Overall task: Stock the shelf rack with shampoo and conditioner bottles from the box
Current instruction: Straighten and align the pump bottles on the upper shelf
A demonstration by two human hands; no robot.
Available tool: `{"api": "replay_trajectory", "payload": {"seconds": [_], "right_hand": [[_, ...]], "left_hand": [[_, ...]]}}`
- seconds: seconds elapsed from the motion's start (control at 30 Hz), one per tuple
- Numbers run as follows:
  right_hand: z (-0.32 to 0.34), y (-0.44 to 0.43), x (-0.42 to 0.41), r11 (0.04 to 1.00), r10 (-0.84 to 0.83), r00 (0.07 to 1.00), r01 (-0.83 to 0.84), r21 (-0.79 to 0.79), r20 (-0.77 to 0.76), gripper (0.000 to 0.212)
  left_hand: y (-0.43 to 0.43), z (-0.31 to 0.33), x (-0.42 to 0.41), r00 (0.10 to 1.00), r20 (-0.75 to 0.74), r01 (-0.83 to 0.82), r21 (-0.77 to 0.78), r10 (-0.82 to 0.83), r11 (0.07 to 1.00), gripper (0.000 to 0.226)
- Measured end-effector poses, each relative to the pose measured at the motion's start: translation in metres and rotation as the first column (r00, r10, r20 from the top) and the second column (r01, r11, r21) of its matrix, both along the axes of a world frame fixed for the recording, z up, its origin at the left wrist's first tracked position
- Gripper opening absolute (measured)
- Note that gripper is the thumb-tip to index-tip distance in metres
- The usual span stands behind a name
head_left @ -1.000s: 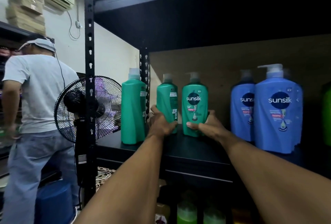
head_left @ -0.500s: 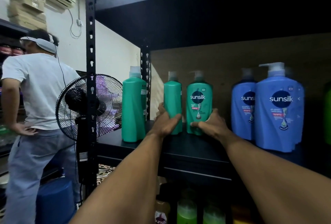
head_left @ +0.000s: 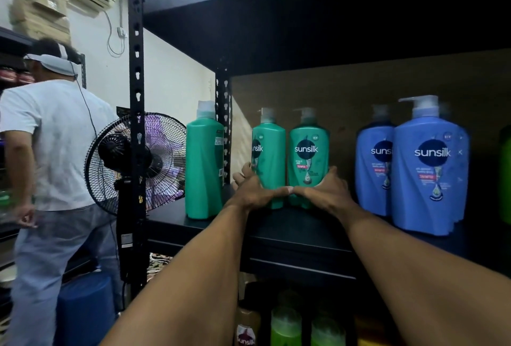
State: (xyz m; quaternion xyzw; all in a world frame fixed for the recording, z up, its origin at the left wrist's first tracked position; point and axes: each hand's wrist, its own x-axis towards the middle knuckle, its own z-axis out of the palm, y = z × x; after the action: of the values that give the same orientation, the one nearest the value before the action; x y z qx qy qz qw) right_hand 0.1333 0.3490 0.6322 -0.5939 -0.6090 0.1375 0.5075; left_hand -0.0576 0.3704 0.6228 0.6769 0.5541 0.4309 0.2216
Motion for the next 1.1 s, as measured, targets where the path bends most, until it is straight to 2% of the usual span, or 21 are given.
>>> {"api": "replay_trajectory", "payload": {"seconds": [0.07,0.17,0.23,0.27,0.3,0.37,0.4,0.5,0.77,0.87,1.0,1.1], "right_hand": [[-0.001,0.002,0.002,1.000,-0.006,1.000,0.006,0.011,-0.009,0.105],[-0.002,0.005,0.003,1.000,-0.009,1.000,0.009,0.001,-0.013,0.092],[-0.001,0.006,0.002,1.000,-0.011,1.000,0.011,0.014,-0.016,0.092],[-0.002,0.005,0.002,1.000,-0.011,1.000,0.012,0.020,-0.013,0.090],[-0.002,0.006,0.002,1.000,-0.012,1.000,0.012,0.020,-0.012,0.088],[-0.003,0.007,0.003,0.999,-0.027,1.000,0.028,0.016,-0.015,0.091],[-0.004,0.008,0.004,0.999,-0.040,0.999,0.040,0.011,-0.013,0.094],[-0.005,0.011,0.005,0.999,-0.047,0.999,0.047,0.006,-0.007,0.096],[-0.005,0.017,0.007,1.000,-0.029,0.999,0.029,-0.002,-0.023,0.086],[-0.005,0.018,0.007,1.000,-0.026,0.999,0.026,-0.012,-0.034,0.082],[-0.006,0.017,0.007,1.000,-0.011,0.999,0.011,-0.007,-0.038,0.091],[-0.005,0.017,0.007,1.000,-0.010,1.000,0.010,-0.010,-0.023,0.084]], "left_hand": [[-0.013,0.005,-0.001,1.000,0.024,-0.009,0.000,0.009,1.000,0.116],[-0.023,0.011,-0.001,0.988,0.143,0.059,0.003,-0.059,0.998,0.092],[-0.023,0.009,0.000,0.986,0.155,0.061,0.018,-0.063,0.998,0.055],[-0.022,0.007,0.000,0.994,0.110,0.019,0.020,-0.021,1.000,0.046],[-0.019,0.007,0.002,0.998,0.059,-0.022,0.031,0.020,0.999,0.053],[-0.011,0.008,0.007,0.992,-0.033,-0.119,0.036,0.120,0.992,0.099],[-0.012,0.009,0.010,0.984,-0.039,-0.172,0.030,0.174,0.985,0.108],[-0.007,0.010,0.012,0.950,-0.050,-0.306,0.039,0.308,0.951,0.107],[0.000,0.009,0.011,0.951,-0.001,-0.310,0.033,0.311,0.950,0.090],[0.000,0.009,0.012,0.954,0.002,-0.300,0.021,0.300,0.954,0.092],[-0.004,0.010,0.012,0.951,-0.024,-0.307,0.058,0.309,0.950,0.096],[-0.006,0.011,0.013,0.948,-0.031,-0.315,0.067,0.318,0.947,0.099]]}}
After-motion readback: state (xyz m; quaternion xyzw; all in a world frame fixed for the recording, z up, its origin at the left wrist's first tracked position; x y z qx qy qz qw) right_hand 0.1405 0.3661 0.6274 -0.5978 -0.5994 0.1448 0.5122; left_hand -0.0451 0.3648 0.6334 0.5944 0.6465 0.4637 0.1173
